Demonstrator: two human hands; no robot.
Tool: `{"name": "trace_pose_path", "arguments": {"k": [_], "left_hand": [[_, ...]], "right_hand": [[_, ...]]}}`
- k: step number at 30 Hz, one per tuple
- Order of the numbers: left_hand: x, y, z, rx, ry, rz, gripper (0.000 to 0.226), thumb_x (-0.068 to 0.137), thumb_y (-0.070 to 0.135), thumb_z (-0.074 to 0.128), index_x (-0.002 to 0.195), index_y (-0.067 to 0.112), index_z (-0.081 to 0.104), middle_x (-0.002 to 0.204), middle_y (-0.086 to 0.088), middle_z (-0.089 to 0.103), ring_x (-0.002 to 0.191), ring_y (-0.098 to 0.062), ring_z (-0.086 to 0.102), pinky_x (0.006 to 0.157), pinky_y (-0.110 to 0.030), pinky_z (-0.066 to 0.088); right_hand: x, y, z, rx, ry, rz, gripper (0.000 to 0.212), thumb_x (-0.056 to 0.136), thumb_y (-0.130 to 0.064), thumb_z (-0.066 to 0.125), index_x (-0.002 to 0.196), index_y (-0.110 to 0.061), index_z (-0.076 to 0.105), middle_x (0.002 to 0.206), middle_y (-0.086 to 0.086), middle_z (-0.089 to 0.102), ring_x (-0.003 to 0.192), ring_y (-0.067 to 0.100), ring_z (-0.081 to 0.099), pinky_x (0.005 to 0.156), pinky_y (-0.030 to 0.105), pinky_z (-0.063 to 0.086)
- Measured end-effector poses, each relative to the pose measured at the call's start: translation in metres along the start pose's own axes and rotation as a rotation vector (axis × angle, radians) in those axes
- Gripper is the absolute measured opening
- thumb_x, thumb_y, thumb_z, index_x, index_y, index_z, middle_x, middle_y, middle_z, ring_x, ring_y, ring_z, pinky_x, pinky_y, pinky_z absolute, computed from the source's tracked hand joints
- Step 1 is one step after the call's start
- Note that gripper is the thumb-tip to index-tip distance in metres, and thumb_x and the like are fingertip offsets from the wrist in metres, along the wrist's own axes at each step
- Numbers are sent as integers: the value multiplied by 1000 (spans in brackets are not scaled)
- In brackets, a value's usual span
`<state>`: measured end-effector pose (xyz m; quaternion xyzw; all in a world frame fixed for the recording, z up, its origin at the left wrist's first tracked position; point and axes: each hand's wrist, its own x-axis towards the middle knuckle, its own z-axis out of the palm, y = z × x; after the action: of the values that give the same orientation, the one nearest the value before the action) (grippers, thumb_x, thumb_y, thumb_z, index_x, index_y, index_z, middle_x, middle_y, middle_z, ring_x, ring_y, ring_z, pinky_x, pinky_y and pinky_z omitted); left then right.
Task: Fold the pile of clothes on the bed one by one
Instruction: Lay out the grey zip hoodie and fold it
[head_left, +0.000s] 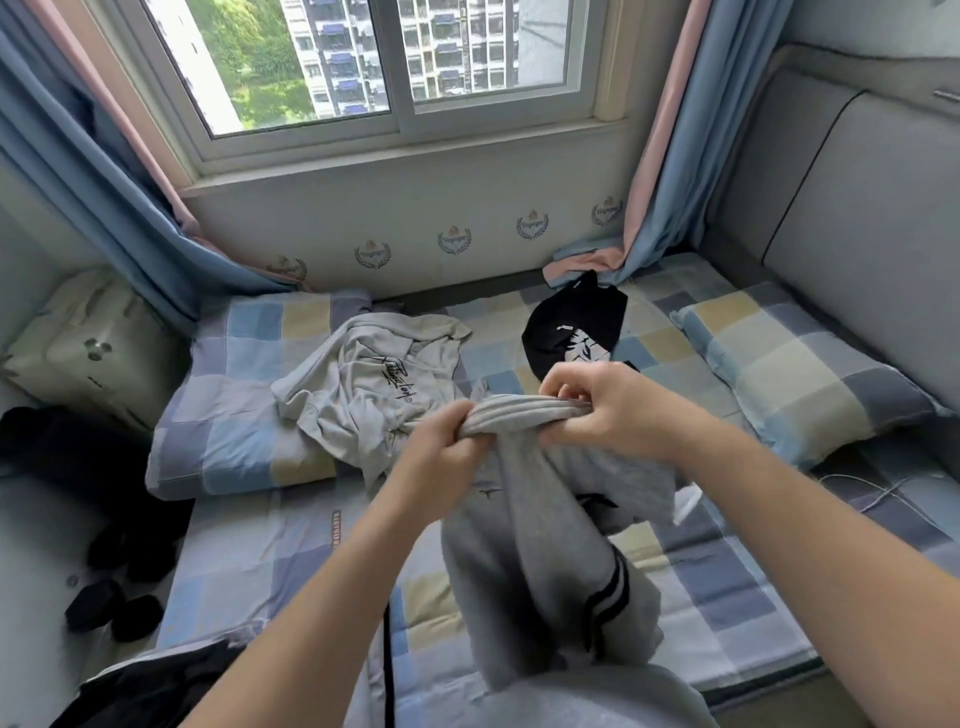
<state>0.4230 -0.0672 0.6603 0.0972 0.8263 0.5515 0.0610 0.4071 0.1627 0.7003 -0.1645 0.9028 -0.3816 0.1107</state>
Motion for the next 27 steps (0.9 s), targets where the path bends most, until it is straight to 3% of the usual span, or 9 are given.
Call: {"name": "trace_pose_path", "arguments": {"k": [3, 9, 12, 14, 17, 21, 23, 25, 27], "left_hand": [[3, 1, -9, -140, 119, -41, 16, 79, 17, 50, 82, 9, 63, 75, -14, 60, 73, -13, 50, 69, -36, 41], [1, -9, -10, -175, 216, -76, 19, 89, 18, 53, 96, 7, 68, 95, -23, 65, 82, -17, 56, 77, -38, 46], [-3, -8, -2, -108, -3, -164, 19, 90, 9, 54, 100, 14, 69, 89, -4, 69, 84, -14, 62, 75, -32, 48], [-8, -2, -7, -29, -382, -313, 13, 94, 14, 64, 101, 22, 70, 87, 8, 71, 83, -10, 67, 74, -29, 52], [-11, 8, -17, 70, -762, -502, 46, 92, 61, 58, 114, 22, 69, 107, 10, 75, 102, -14, 72, 91, -36, 55], [10, 25, -7, -261, -271, -502, 58, 100, 61, 38, 115, 12, 65, 114, -9, 73, 97, -25, 72, 87, -40, 56], [25, 32, -2, -291, -207, -517, 62, 94, 69, 44, 117, 15, 62, 116, -9, 70, 91, -24, 72, 81, -41, 58], [32, 37, 4, -180, -405, -561, 67, 88, 73, 55, 119, 14, 64, 108, -6, 70, 82, -23, 72, 77, -39, 60], [32, 45, 13, 38, -609, -577, 45, 92, 48, 64, 118, 10, 66, 97, -5, 68, 74, -20, 67, 79, -40, 61]], "right_hand": [[-15, 32, 8, -20, -78, 160, 26, 75, -36, 84, 92, -33, 64, 88, -11, 69, 83, 8, 65, 76, 33, 55], [-22, 49, 5, 553, 240, 183, 12, 97, -16, 65, 98, -8, 74, 95, 18, 74, 84, 24, 68, 75, 40, 54], [-17, 35, -12, 561, 292, 112, 16, 98, -19, 64, 96, -5, 73, 83, 7, 70, 75, 13, 63, 66, 27, 49], [-14, 24, -22, 548, 301, 42, 28, 93, -28, 70, 94, 0, 72, 82, 8, 63, 75, 16, 55, 66, 28, 42], [-15, 1, -33, 530, 161, -34, 27, 86, -34, 74, 87, -7, 75, 81, 6, 64, 76, 17, 56, 67, 29, 43], [-21, -29, -31, 465, -121, -93, 17, 79, -28, 73, 88, -14, 79, 76, -4, 70, 74, 6, 59, 70, 18, 47], [-24, -41, -29, 419, -272, -119, 13, 81, -24, 78, 92, -18, 81, 82, 1, 73, 77, 8, 61, 74, 21, 47], [-27, -48, -28, 356, -393, -141, 10, 84, -16, 79, 93, -19, 81, 85, 5, 74, 78, 10, 61, 76, 22, 46], [-32, -51, -30, 304, -437, -141, 10, 85, -11, 78, 94, -16, 81, 81, -1, 73, 76, 5, 61, 74, 20, 45]]}}
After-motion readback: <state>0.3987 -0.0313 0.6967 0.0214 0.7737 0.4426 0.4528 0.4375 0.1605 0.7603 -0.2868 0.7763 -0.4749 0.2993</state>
